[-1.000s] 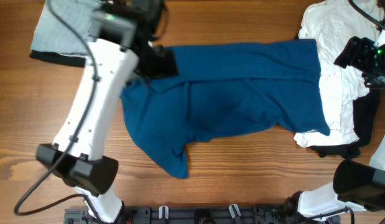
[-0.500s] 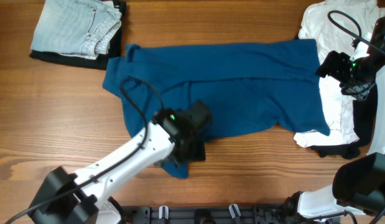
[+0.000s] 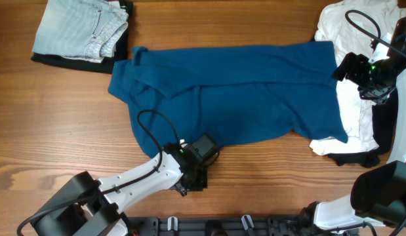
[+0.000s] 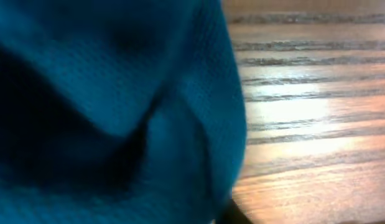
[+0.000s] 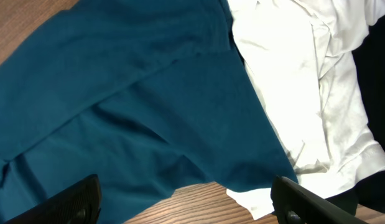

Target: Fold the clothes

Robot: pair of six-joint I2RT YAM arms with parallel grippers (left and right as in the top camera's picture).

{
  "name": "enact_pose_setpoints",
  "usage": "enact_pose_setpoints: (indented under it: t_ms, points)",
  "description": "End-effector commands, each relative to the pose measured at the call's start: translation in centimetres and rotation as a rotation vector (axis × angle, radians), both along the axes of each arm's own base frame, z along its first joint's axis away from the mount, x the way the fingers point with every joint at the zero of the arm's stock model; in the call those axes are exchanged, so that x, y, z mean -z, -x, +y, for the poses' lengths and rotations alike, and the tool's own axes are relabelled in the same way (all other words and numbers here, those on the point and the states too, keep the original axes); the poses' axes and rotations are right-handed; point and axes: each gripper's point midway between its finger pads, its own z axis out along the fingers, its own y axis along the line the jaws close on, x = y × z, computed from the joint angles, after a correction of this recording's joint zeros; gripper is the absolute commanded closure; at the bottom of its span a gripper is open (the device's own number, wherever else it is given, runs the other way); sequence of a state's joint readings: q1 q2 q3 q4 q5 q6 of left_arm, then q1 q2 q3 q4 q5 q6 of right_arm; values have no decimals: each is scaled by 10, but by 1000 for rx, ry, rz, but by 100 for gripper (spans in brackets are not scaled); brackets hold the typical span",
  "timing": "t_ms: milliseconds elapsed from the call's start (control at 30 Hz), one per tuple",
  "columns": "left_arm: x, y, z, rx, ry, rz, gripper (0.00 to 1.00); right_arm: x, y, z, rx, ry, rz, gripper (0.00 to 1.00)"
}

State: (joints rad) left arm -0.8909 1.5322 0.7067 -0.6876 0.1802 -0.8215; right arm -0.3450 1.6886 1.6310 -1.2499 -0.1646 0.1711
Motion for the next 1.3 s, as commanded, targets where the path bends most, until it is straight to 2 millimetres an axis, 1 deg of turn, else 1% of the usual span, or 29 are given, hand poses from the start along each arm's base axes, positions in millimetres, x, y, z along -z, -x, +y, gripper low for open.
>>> enact_pose_setpoints:
  t_ms: [0, 33, 100, 133, 200, 267, 300, 333, 400, 433, 500, 533, 600, 667, 700, 767, 833, 900, 967, 1033, 1067, 1100, 1167, 1267]
  points:
    - [4, -10, 16, -118, -63, -23, 96, -3, 0, 4, -24, -9, -17, 12]
    - [-1, -16, 19, -147, -65, -22, 96, -3, 0, 4, -28, -9, -14, 13]
    - [-25, -39, 33, -212, -96, -60, 96, -3, 0, 4, -27, -9, -15, 16]
    - [-42, -53, 39, -228, -100, -93, 96, -3, 0, 4, -26, -9, -15, 17]
    - [-90, -87, 50, -262, -75, -189, 96, -3, 0, 4, -26, -9, -14, 17]
    - [-127, -112, 54, -284, -14, -274, 96, -3, 1, 4, -26, -10, -13, 17]
    - [-140, -122, 57, -304, 8, -314, 96, -2, 2, 5, -27, -12, -7, 17]
    - [-147, -132, 62, -332, 22, -354, 96, -2, 4, 5, -27, -15, 2, 17]
    - [-150, -146, 70, -366, 9, -403, 96, -1, 8, 7, -28, -20, 18, 16]
    - [-151, -157, 73, -384, 2, -441, 96, 0, 10, 7, -38, -21, 26, 17]
    - [-157, -175, 74, -407, 11, -513, 96, 1, 14, 8, -44, -21, 42, 17]
    - [-162, -188, 71, -420, 25, -568, 96, 2, 15, 8, -44, -22, 45, 17]
    - [-168, -207, 65, -435, 55, -636, 96, 4, 16, 9, -43, -25, 52, 18]
    - [-168, -220, 59, -437, 77, -665, 96, 11, 18, 10, -43, -30, 65, 20]
    - [-163, -225, 56, -428, 76, -668, 96, 16, 21, 10, -42, -35, 78, 22]
    - [-153, -228, 56, -415, 54, -656, 96, 26, 27, 13, -33, -48, 108, 27]
    - [-147, -231, 62, -427, 24, -652, 96, 38, 38, 12, 12, -48, 161, 28]
    - [-147, -236, 74, -460, 12, -653, 96, 62, 61, 6, 119, -10, 232, 28]
    - [-145, -237, 83, -480, 2, -644, 96, 78, 71, 0, 209, 26, 244, 28]
    - [-143, -236, 92, -500, -8, -628, 96, 95, 78, -6, 297, 63, 247, 28]
    - [-142, -236, 94, -502, -14, -623, 96, 103, 82, -13, 348, 97, 252, 29]
    - [-142, -235, 94, -502, -15, -621, 96, 107, 82, -15, 371, 105, 247, 30]
    - [-142, -235, 94, -502, -15, -620, 96, 120, 82, -15, 397, 101, 237, 37]
    - [-142, -235, 94, -502, -15, -620, 96, 136, 87, -14, 398, 105, 235, 45]
